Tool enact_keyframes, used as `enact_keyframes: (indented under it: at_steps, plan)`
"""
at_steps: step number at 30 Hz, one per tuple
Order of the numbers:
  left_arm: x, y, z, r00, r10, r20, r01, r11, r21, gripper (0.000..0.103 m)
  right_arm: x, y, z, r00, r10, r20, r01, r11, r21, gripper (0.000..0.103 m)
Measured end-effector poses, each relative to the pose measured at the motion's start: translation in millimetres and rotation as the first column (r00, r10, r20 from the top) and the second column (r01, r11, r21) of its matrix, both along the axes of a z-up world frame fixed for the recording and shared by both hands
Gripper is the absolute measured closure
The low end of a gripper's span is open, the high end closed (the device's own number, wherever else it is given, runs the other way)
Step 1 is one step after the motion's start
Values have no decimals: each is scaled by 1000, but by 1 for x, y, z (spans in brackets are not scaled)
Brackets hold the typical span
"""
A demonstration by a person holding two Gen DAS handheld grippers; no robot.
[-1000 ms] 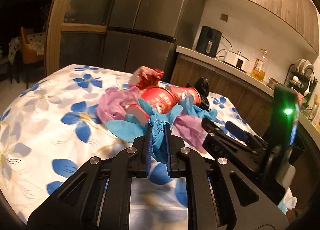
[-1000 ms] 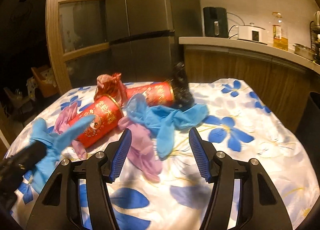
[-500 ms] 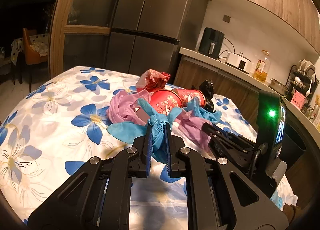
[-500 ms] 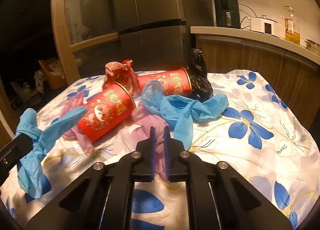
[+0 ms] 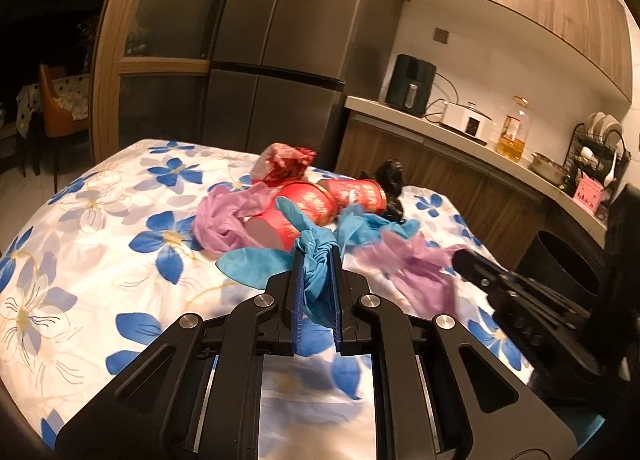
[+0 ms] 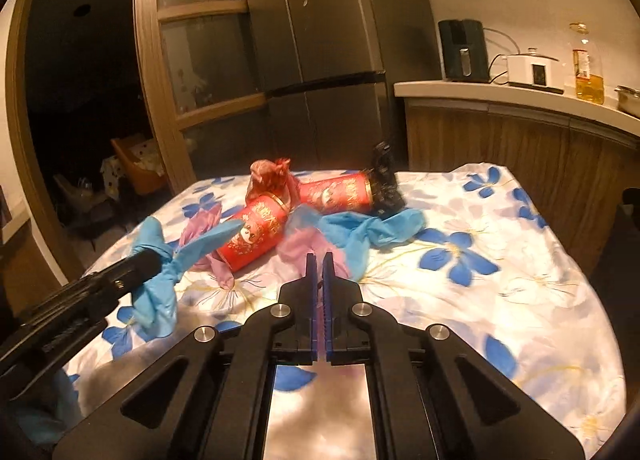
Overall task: Collect trash
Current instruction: 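Lift and carry the blue and pink gloves over the black bin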
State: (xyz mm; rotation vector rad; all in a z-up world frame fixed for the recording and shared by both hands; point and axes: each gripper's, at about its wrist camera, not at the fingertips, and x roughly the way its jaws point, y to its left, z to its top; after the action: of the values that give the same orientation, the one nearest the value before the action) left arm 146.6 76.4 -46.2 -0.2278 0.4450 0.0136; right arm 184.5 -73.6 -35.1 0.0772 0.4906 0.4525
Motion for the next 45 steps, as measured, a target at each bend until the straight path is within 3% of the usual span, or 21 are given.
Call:
enact_keyframes:
  at_steps: [13, 26, 36, 45]
  plan:
    - [2, -70, 15, 994, -107, 24, 105, 993, 60, 93, -31, -76, 26, 992, -113, 61, 110, 993, 41, 100]
    - [18, -149, 30, 970, -240, 49, 232, 965, 125, 93, -41, -142, 40, 967, -235, 101, 230, 971, 59, 100]
    - [32, -195, 36, 945, -322, 55, 310, 937, 161, 93, -46, -183, 49, 938, -322, 132, 316, 947, 63, 100]
    - [44, -236, 50, 916, -391, 84, 370, 908, 197, 93, -45, -223, 65, 893, -418, 169, 410, 908, 80, 100]
